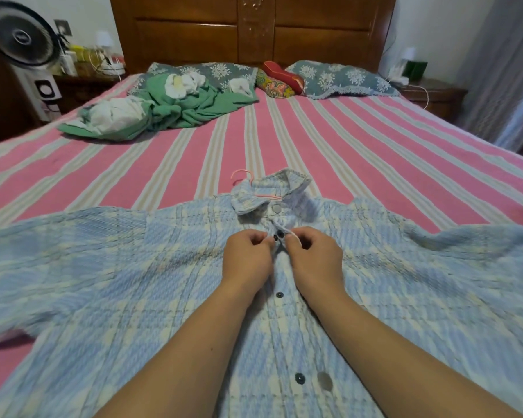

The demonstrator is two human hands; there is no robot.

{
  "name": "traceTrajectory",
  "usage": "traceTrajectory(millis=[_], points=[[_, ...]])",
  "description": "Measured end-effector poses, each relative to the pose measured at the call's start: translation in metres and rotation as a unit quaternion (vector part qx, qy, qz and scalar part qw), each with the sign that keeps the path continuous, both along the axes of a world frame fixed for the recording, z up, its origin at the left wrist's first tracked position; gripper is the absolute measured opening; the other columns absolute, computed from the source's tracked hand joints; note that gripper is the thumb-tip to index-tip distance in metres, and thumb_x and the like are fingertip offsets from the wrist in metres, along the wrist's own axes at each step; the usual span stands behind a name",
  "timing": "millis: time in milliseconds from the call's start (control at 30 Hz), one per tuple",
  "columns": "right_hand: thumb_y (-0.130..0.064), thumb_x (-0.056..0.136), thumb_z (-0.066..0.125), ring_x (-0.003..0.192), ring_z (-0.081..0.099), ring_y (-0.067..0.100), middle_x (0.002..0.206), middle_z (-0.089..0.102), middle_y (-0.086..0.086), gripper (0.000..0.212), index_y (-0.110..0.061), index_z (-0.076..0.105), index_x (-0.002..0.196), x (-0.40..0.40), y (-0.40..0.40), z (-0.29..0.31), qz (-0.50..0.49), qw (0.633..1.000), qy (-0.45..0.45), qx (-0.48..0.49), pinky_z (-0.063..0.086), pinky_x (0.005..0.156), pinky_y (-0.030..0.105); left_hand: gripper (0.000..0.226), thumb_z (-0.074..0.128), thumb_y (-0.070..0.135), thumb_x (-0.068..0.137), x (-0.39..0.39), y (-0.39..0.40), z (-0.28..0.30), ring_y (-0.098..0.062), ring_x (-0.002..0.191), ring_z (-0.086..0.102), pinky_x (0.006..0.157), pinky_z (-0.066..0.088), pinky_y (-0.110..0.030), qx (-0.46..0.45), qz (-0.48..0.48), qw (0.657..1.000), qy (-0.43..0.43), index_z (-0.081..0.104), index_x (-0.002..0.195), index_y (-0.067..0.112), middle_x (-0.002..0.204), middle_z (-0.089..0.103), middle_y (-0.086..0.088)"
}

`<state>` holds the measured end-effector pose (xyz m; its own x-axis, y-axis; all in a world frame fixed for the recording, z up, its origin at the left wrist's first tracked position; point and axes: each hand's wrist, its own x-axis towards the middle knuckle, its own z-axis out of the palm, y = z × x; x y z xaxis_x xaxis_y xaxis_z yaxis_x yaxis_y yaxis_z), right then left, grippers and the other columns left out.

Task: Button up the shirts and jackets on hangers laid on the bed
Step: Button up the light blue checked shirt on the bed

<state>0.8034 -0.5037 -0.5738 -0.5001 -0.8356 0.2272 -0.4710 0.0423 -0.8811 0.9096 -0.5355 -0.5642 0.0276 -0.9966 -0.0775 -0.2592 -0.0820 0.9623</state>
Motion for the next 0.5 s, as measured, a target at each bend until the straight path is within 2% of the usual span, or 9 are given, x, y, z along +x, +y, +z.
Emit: traceTrajectory(millis=[100, 167, 233, 367, 500], points=[[-0.023, 0.097, 0.062, 0.077, 0.059, 0.011, 0.079, 0.064, -0.011, 0.014, -0.025, 0.067, 0.084, 0.005, 0.002, -0.006, -0.019, 0.997, 0.066, -0.037, 0.045, 0.064, 0.026, 0.018, 0.068, 0.017, 0.095, 0.001, 0.001, 0.000, -0.023, 0.076, 0.070, 0.070, 0.055, -0.036, 0.011, 0.011, 0.999, 0.028, 0.073, 0.077, 0.015, 0.073, 0.072, -0.004], [-0.023, 0.096, 0.061, 0.083, 0.053, 0.011, 0.081, 0.058, -0.014, 0.013, -0.023, 0.064, 0.084, 0.007, 0.001, -0.011, -0.002, 0.989, 0.145, -0.040, 0.038, 0.065, 0.020, 0.018, 0.068, 0.016, 0.094, 0.001, 0.002, -0.001, -0.024, 0.075, 0.071, 0.070, 0.057, -0.039, 0.011, 0.007, 1.000, 0.029, 0.074, 0.076, 0.015, 0.072, 0.073, -0.005], [-0.027, 0.097, 0.061, 0.086, 0.050, 0.010, 0.083, 0.056, -0.015, 0.011, -0.023, 0.065, 0.086, 0.008, 0.000, -0.015, 0.024, 0.979, 0.200, -0.029, 0.036, 0.067, 0.021, 0.019, 0.067, 0.015, 0.093, 0.002, 0.001, -0.002, -0.024, 0.074, 0.072, 0.070, 0.058, -0.039, 0.008, 0.001, 1.000, 0.028, 0.075, 0.076, 0.015, 0.072, 0.074, -0.004], [-0.027, 0.097, 0.063, 0.086, 0.059, 0.011, 0.085, 0.064, -0.013, 0.011, -0.023, 0.073, 0.094, 0.004, -0.001, -0.017, 0.028, 0.986, 0.160, -0.030, 0.048, 0.074, 0.030, 0.018, 0.066, 0.016, 0.096, 0.002, 0.001, -0.002, -0.016, 0.074, 0.071, 0.063, 0.052, -0.025, 0.004, -0.001, 1.000, 0.018, 0.075, 0.081, 0.014, 0.076, 0.074, -0.001], [-0.024, 0.096, 0.065, 0.088, 0.059, 0.011, 0.089, 0.067, -0.010, 0.013, -0.020, 0.076, 0.099, 0.005, -0.002, -0.018, 0.041, 0.980, 0.189, -0.039, 0.049, 0.077, 0.031, 0.018, 0.065, 0.014, 0.096, 0.003, 0.000, -0.003, -0.021, 0.072, 0.070, 0.060, 0.052, -0.026, 0.003, 0.000, 1.000, 0.016, 0.074, 0.081, 0.013, 0.077, 0.074, -0.006]])
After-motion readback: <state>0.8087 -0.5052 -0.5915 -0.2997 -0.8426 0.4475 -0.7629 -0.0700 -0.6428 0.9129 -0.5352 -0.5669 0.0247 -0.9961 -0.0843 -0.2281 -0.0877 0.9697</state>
